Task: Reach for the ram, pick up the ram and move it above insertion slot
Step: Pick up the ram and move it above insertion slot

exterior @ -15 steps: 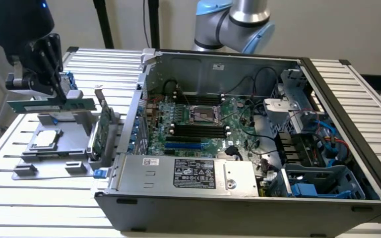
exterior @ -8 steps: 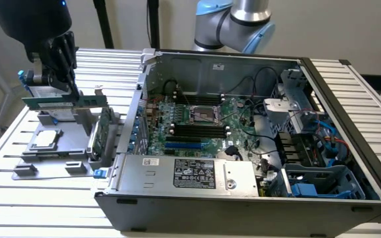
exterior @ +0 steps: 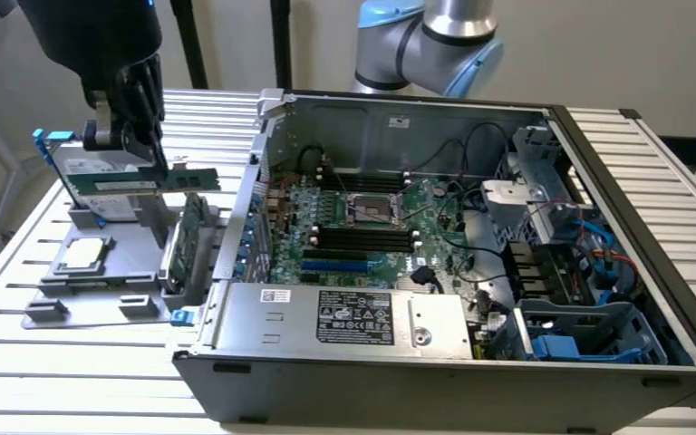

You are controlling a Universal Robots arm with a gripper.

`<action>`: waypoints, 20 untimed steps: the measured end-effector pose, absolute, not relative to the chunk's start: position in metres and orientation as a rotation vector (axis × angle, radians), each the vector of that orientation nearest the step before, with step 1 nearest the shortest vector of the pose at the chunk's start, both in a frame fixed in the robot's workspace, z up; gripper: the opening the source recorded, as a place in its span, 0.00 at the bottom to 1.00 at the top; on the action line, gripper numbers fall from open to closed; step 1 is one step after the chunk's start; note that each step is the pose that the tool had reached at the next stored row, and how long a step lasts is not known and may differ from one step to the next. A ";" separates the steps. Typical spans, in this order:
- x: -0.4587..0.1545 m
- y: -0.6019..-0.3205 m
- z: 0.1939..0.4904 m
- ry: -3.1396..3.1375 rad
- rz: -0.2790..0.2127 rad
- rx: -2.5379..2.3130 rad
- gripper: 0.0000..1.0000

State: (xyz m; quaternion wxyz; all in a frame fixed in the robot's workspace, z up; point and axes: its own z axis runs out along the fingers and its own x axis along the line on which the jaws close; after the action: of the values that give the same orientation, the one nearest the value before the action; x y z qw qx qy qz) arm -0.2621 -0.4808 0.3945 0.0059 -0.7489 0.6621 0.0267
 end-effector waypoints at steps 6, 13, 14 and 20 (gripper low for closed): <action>-0.247 -0.476 0.395 2.070 0.089 -2.341 0.12; -0.230 -0.470 0.396 2.067 0.095 -2.338 0.12; -0.228 -0.469 0.396 2.066 0.096 -2.337 0.12; -0.212 -0.464 0.396 2.064 0.100 -2.335 0.12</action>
State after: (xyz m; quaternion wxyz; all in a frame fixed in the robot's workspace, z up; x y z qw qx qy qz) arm -0.2125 -0.4638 0.3965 0.0119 -0.7488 0.6619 0.0322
